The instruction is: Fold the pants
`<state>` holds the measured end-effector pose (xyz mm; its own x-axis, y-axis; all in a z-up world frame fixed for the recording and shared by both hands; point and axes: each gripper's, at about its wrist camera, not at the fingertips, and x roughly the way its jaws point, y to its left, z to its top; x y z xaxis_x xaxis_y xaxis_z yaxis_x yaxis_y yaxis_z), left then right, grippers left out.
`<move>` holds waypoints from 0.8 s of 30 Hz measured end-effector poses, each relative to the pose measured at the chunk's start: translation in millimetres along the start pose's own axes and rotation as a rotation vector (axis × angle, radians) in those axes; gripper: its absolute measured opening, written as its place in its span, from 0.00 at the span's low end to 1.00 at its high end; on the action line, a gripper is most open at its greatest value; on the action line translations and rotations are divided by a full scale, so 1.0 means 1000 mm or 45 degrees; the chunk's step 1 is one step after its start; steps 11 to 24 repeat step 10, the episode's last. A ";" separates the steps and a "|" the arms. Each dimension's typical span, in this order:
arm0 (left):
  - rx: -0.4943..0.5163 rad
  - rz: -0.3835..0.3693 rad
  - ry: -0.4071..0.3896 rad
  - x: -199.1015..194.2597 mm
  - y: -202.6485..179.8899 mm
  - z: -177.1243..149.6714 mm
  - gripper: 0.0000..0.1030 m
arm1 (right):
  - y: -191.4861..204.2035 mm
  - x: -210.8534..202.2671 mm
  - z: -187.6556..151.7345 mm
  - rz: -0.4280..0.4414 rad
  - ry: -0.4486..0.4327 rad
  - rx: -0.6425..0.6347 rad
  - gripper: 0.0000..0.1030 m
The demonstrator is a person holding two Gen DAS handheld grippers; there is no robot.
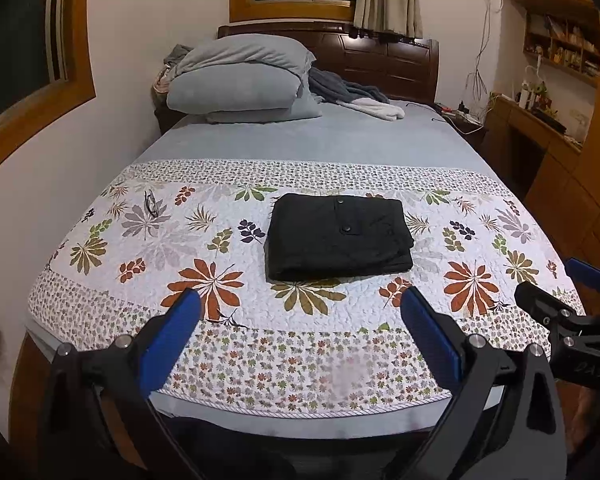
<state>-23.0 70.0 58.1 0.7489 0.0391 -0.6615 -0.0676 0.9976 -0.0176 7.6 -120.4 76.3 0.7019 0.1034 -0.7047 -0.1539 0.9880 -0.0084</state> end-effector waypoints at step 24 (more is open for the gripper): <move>0.001 0.001 0.025 0.002 0.001 0.000 0.97 | 0.000 0.000 -0.001 -0.002 0.003 0.003 0.97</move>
